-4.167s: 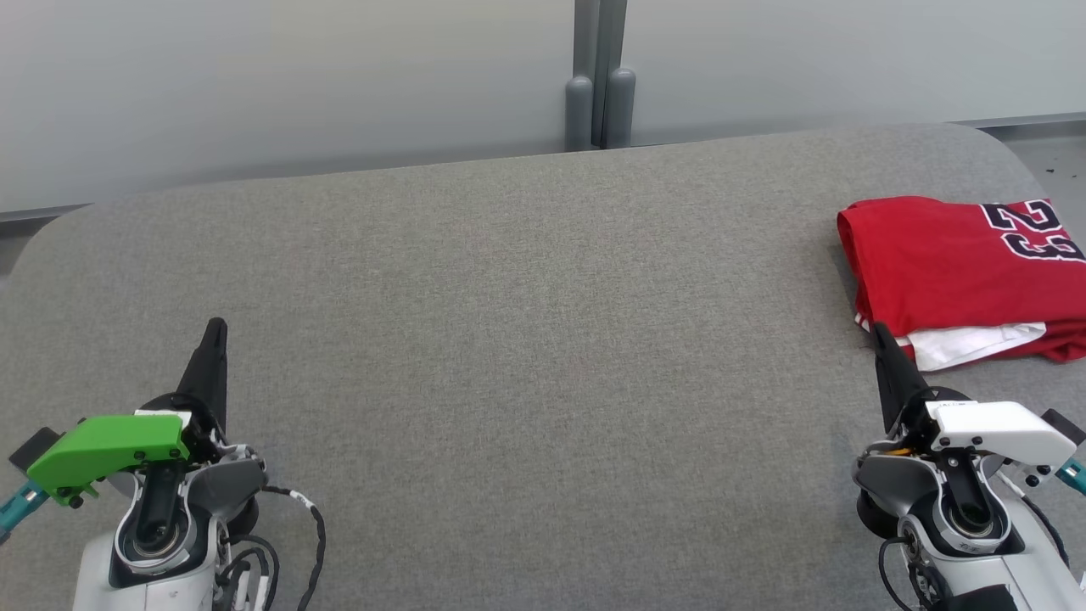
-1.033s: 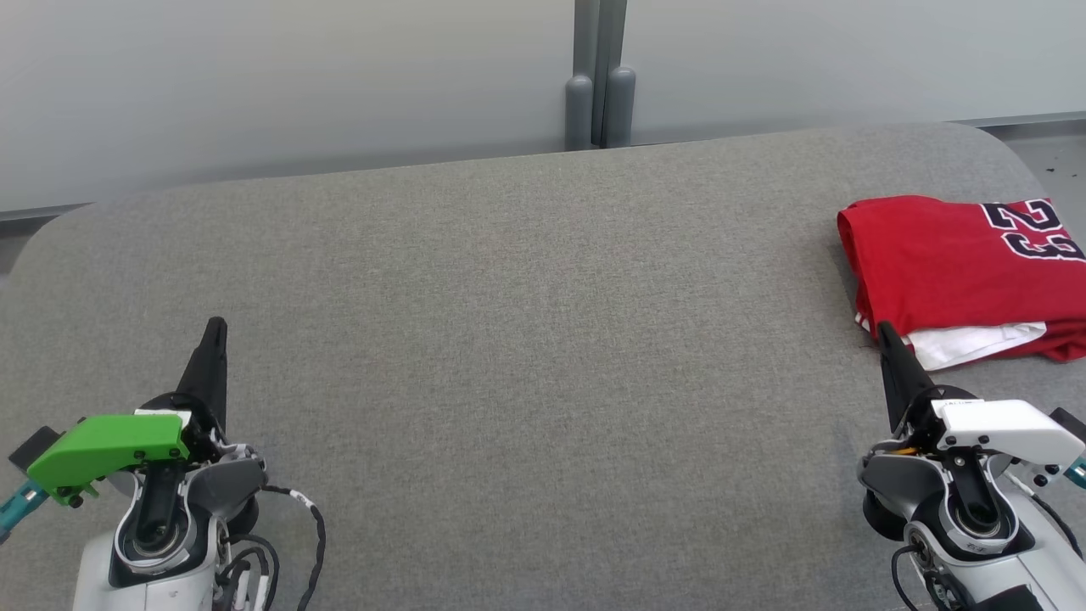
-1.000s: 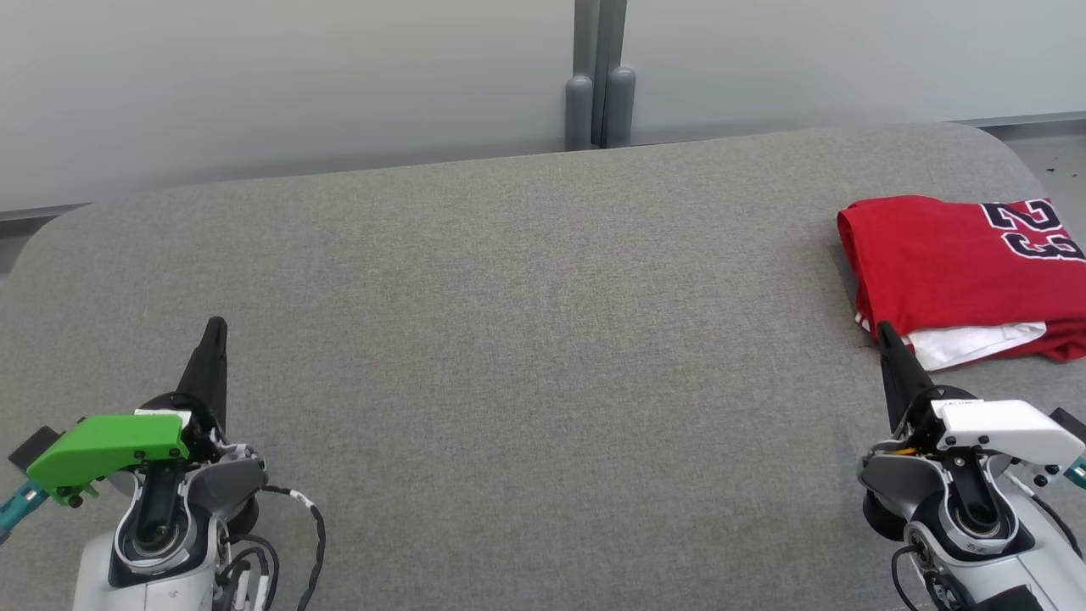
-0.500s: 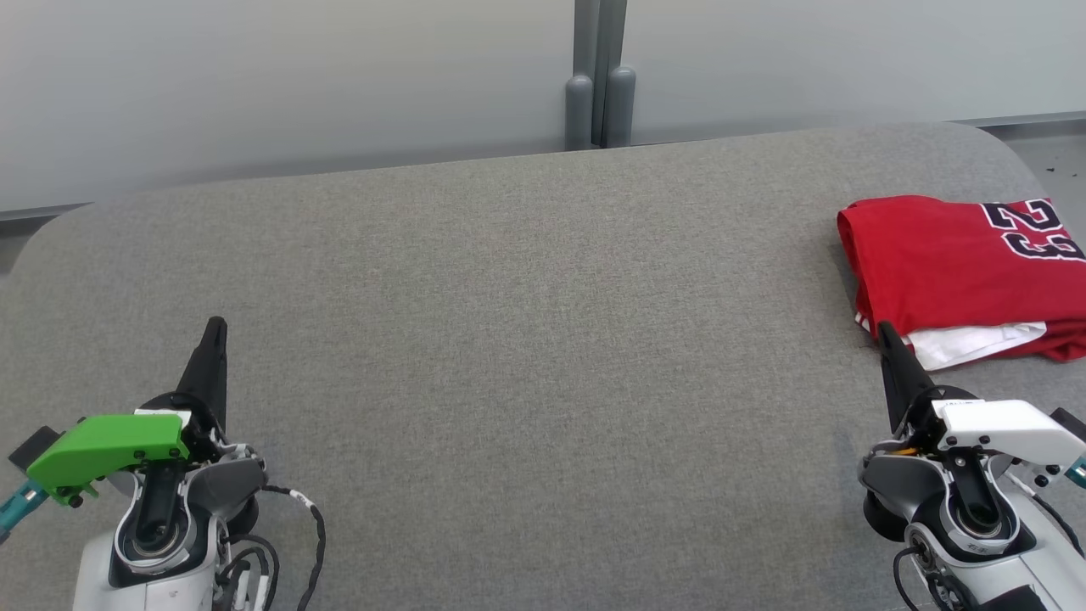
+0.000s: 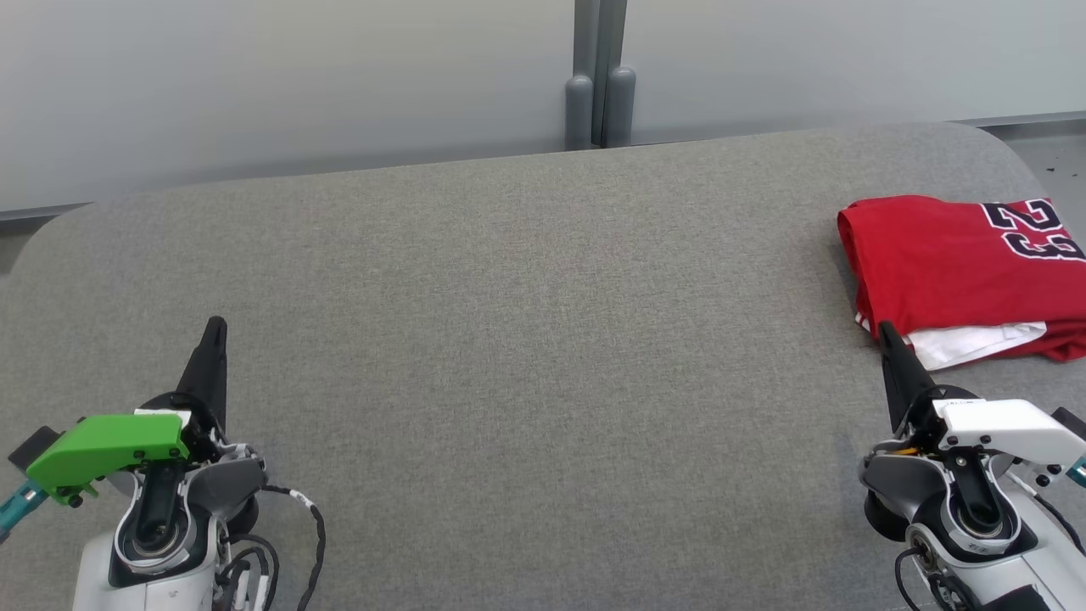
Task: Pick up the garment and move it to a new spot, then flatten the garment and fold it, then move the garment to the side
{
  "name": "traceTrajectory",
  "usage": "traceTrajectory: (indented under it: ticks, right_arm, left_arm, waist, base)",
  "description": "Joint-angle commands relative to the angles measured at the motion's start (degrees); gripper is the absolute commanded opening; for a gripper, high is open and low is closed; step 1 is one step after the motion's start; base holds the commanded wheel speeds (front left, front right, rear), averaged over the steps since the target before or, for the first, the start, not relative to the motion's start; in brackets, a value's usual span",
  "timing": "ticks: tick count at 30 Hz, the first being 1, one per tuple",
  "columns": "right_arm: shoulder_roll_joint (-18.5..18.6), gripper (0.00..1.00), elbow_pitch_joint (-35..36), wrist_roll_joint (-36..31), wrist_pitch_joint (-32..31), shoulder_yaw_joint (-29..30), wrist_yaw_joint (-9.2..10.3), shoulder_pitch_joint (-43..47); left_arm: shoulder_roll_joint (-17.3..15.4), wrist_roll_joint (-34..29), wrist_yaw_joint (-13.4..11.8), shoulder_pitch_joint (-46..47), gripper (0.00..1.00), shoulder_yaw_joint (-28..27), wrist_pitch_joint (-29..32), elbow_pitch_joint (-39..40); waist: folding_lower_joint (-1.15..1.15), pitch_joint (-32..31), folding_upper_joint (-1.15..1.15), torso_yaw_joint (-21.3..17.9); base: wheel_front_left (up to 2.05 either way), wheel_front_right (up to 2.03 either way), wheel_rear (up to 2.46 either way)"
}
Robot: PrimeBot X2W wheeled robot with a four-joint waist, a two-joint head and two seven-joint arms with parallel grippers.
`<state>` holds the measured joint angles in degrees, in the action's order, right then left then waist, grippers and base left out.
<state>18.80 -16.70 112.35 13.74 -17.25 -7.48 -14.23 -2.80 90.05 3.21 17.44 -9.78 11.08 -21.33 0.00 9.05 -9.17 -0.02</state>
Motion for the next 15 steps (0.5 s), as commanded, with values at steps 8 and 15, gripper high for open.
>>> traceTrajectory:
  ticks: [8, 15]
  right_arm:
    - [0.73, 0.0, 0.35, 0.77, 0.58, -0.6, -0.02, -0.22]
    - [1.0, 0.0, 0.5, 1.1, 0.8, -0.93, -0.02, -0.25]
  left_arm:
    - [-0.06, 0.31, 0.26, 0.58, 0.0, -0.19, 0.12, 0.11]
    - [-0.06, 0.31, 0.26, 0.57, 0.0, -0.18, 0.12, 0.13]
  waist:
    - [0.0, 0.01, 0.0, 0.0]
    - [0.0, 0.01, 0.0, 0.0]
  base:
    - [0.0, 0.0, 0.0]
    - [0.0, 0.0, 0.0]
